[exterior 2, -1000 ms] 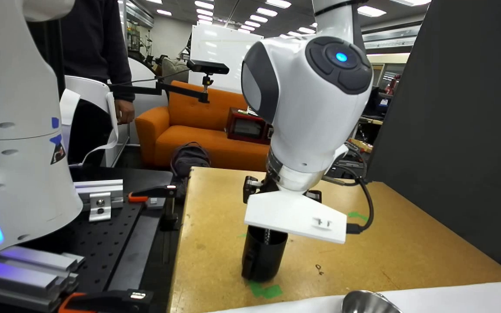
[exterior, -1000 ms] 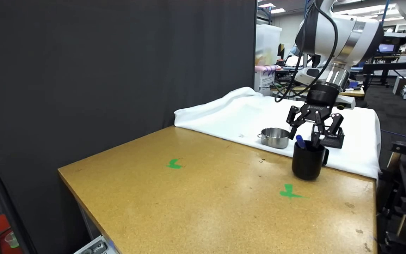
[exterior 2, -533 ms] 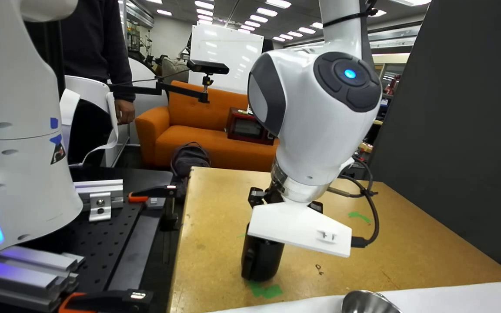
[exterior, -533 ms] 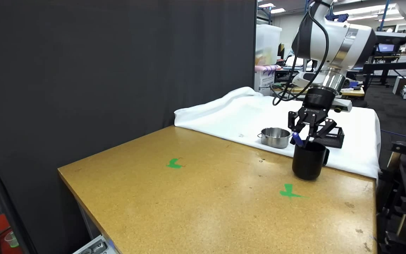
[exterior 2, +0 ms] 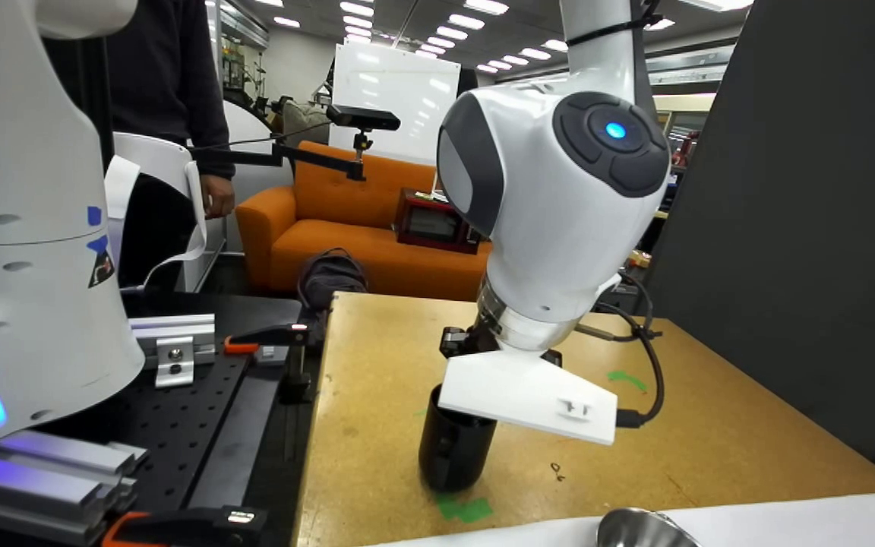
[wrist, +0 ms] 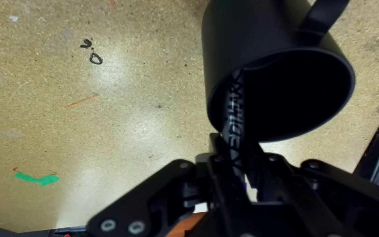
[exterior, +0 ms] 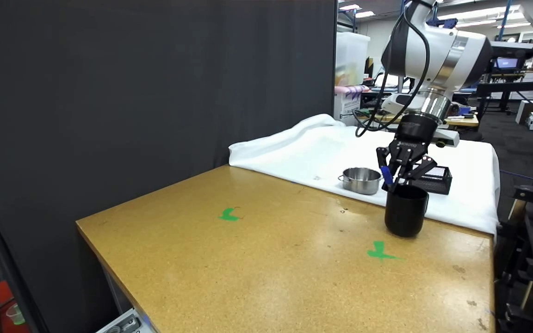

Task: Remove the blue marker from the mug

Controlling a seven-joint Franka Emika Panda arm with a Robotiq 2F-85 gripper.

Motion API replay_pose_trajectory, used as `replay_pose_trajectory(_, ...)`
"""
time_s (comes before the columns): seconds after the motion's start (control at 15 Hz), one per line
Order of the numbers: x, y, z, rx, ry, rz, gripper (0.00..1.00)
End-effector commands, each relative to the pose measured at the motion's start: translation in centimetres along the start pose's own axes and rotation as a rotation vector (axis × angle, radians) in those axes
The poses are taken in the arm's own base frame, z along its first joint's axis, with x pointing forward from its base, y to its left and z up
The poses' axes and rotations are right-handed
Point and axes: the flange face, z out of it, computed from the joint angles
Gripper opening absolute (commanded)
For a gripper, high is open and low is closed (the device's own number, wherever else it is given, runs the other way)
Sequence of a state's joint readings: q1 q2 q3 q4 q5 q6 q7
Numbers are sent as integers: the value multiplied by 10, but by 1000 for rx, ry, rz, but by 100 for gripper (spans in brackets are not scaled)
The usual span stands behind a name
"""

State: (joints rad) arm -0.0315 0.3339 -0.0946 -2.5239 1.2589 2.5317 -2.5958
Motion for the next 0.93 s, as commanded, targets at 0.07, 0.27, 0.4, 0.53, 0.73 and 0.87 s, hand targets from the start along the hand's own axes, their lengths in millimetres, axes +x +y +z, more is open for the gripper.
replay_pose_trajectory(0.07,5,-3,-8,-22,5,-13,4)
replay_pose_trajectory(0.27,10,-7,-11,-9,1,-2,4)
replay_pose_trajectory(0.4,12,-11,-15,-6,-2,15,4)
replay_pose_trajectory(0.53,15,-14,-20,-7,-8,42,4)
replay_pose_trajectory(0.73,23,-18,-32,-24,-16,51,4)
replay_pose_trajectory(0.87,32,-20,-42,-41,-21,43,4)
